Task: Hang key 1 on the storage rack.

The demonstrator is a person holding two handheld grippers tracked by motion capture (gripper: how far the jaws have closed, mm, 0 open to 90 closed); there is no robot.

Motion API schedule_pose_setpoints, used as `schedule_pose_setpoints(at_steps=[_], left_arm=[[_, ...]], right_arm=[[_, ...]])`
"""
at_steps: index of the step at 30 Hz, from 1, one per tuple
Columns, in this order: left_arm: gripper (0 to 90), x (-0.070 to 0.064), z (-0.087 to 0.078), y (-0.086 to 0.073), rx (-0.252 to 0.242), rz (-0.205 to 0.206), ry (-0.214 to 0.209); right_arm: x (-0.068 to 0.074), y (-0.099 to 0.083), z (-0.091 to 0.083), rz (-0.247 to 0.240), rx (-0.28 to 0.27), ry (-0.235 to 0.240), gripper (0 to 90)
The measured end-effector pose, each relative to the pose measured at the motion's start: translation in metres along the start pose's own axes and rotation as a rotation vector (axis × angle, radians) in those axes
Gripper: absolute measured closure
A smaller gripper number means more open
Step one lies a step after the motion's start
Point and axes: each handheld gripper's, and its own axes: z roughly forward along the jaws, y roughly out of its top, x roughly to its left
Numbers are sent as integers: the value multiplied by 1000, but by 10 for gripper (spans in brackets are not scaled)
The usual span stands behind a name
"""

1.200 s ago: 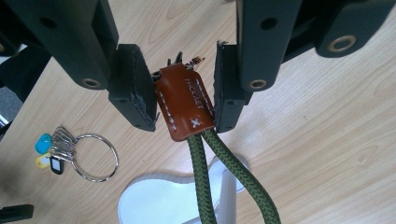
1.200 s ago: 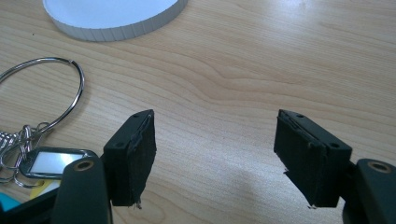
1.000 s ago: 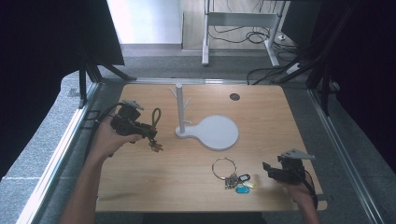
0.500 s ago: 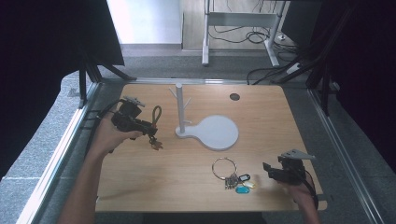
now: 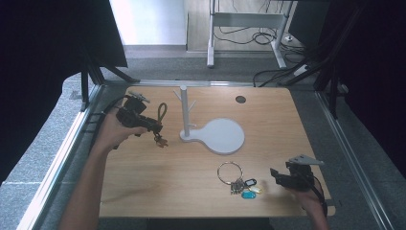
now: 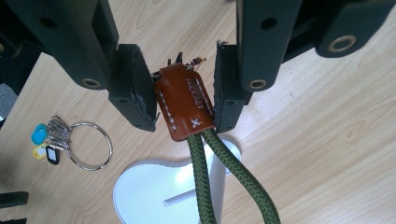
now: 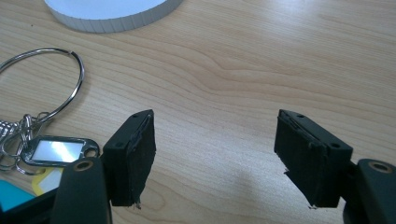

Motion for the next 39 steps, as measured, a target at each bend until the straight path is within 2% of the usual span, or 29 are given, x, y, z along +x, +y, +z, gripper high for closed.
schedule_pose_setpoints(at_steps=[11,18,27,39], left_arm=[[611,7,-3,14,3,17,-1],[610,12,-5,25,15,46,5],[610,20,-4,37,39,41,10],[610,31,1,45,61,32,4]], right_arm=[[0,-2,-2,-1,5,-9,292],[-1,-2,-2,2,-1,-13,292],[2,-2,2,-14,12,-16,291],[-2,-2,-2,2,-4,-33,290]])
